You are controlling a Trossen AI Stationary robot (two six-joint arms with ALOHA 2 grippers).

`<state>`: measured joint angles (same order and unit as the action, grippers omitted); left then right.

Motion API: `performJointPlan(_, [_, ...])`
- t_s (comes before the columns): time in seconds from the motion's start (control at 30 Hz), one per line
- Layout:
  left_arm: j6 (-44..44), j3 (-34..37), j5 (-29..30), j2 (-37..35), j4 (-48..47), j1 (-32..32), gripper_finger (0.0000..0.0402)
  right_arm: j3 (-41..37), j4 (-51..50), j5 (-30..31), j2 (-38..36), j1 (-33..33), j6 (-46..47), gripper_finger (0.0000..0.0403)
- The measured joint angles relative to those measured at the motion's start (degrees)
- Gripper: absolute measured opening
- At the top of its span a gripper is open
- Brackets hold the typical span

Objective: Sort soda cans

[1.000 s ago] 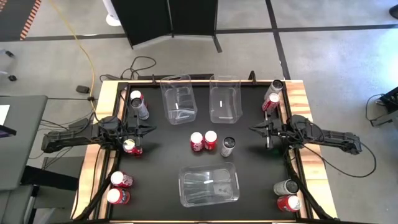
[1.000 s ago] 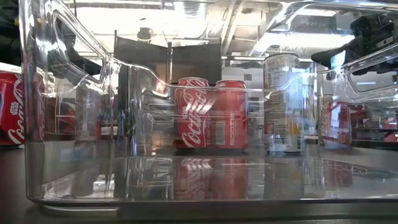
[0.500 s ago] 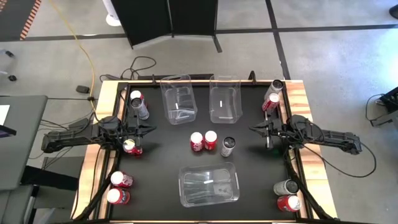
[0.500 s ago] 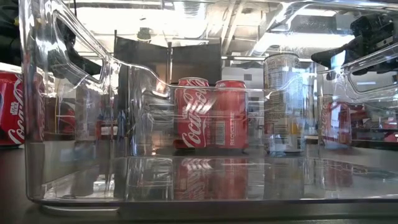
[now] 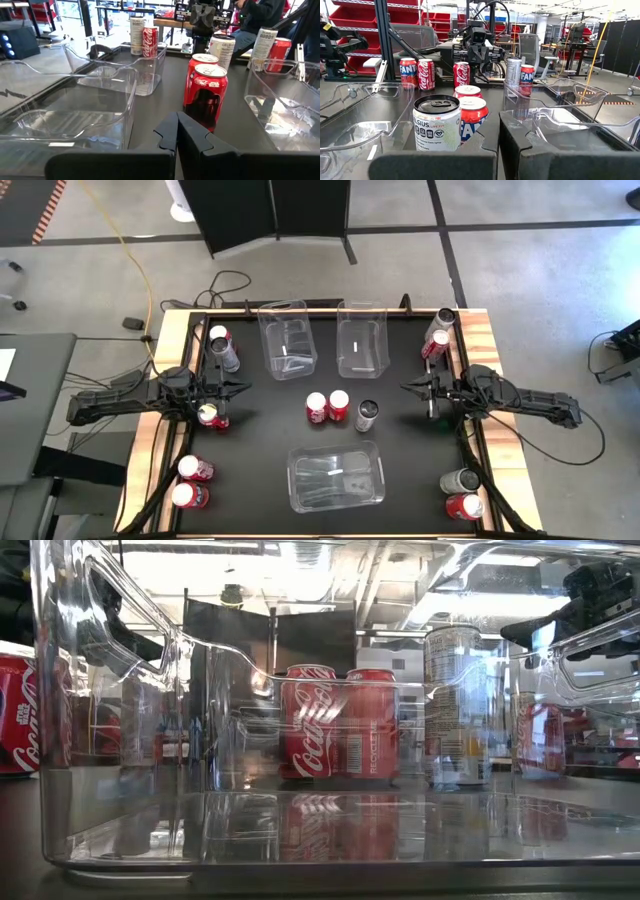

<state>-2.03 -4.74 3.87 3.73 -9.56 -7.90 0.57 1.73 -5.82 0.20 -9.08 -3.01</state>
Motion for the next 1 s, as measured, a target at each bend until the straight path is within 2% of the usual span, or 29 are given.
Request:
performJointPlan(0.13, [0.98, 0.1, 0.03, 0.02, 2.17, 0.0, 0.0, -0.01, 0.0, -0.02, 0.01, -0.01, 0.0, 0.0028])
performJointPlan(0.33, [-8.29, 0.38, 0.01, -0.02, 10.29, 0.02, 0.0, 0.01, 0.01, -0.02, -0.01, -0.02, 0.0, 0.0028])
performJointPlan(0.6, [-16.51, 0.25, -0.21, 0.0, 13.07, 0.0, 0.0, -0.01, 1.47, 1.59, 0.17, -0.29, -2.2, 0.0028])
performJointPlan(0.73, [-26.44, 0.2, -0.19, 0.0, 13.17, 0.0, 0.0, 0.0, 10.97, 2.73, 0.14, -0.5, -1.72, 0.0028])
performJointPlan(0.87, [-32.34, 0.18, 2.95, 0.0, 12.81, 0.0, 0.0, -0.01, 21.86, 2.73, 0.13, -0.31, 5.01, 0.0028])
performJointPlan(1.0, [-39.65, 0.18, 4.51, 0.02, 15.7, -0.02, 0.0, -0.01, 28.15, 2.75, 0.14, -0.33, 11.84, 0.0028])
